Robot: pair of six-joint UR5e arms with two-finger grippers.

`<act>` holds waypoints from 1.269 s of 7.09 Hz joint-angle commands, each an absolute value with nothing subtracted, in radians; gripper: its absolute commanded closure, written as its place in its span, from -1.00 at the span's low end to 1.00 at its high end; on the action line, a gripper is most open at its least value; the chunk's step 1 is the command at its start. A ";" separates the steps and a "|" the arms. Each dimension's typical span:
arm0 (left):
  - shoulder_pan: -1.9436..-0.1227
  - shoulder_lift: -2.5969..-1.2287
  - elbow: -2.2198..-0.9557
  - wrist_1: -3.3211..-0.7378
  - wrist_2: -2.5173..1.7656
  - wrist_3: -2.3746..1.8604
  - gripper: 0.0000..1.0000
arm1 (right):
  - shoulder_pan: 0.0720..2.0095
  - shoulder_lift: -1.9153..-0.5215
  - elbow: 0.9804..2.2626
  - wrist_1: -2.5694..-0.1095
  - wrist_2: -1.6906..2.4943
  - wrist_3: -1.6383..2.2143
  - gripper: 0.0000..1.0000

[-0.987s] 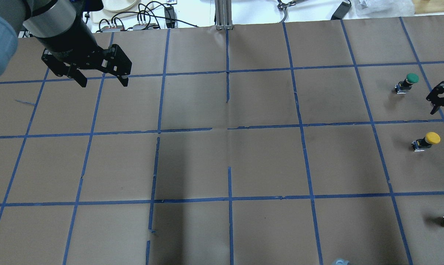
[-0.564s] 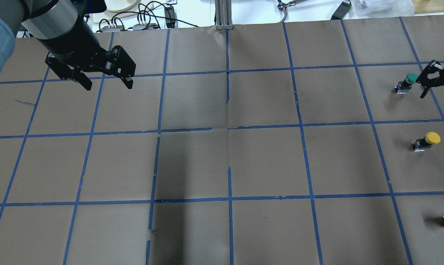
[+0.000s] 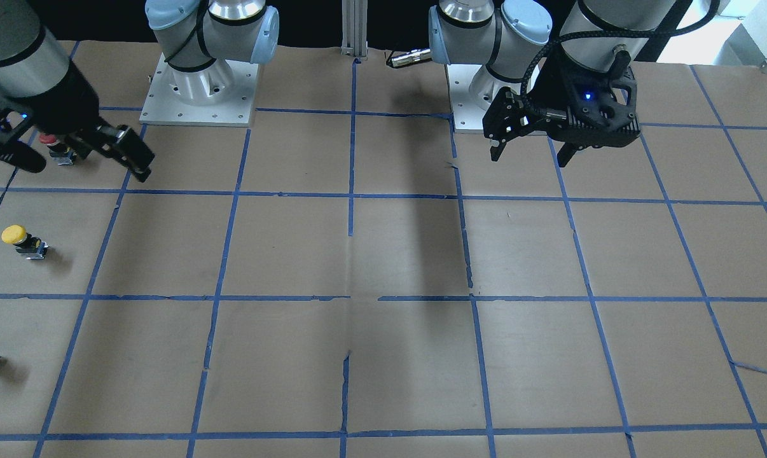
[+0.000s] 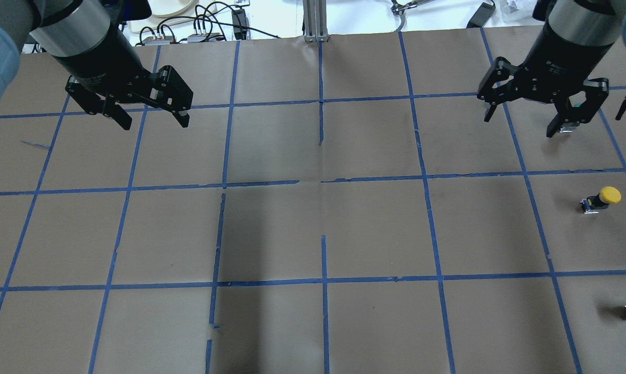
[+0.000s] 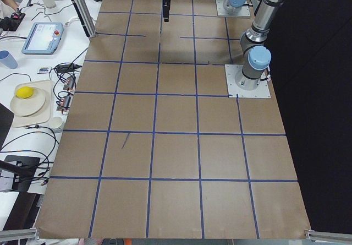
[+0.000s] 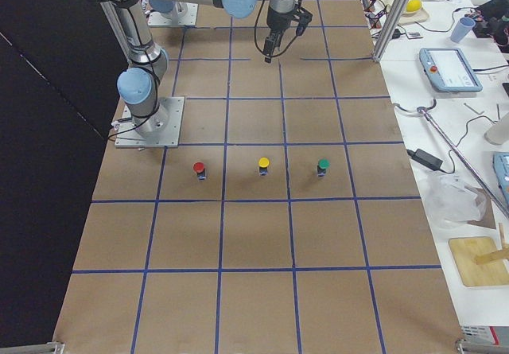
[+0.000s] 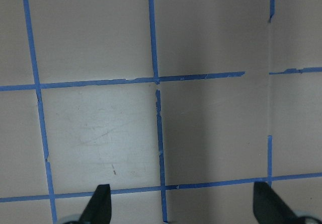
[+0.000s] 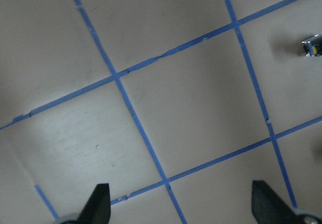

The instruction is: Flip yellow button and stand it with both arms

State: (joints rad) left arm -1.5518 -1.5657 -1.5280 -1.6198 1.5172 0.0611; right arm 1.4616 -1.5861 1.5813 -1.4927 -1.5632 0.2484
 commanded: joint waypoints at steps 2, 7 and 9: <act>-1.551 -1.562 -1.529 -1.621 1.519 0.061 -1.00 | 1.566 -1.629 1.592 -1.467 -1.542 0.192 -1.00; -1.551 -1.559 -1.528 -1.618 1.519 0.061 -1.00 | 1.551 -1.598 1.595 -1.477 -1.592 0.063 -1.00; -1.549 -1.560 -1.529 -1.617 1.519 0.061 -1.00 | 1.551 -1.600 1.595 -1.476 -1.588 0.069 -1.00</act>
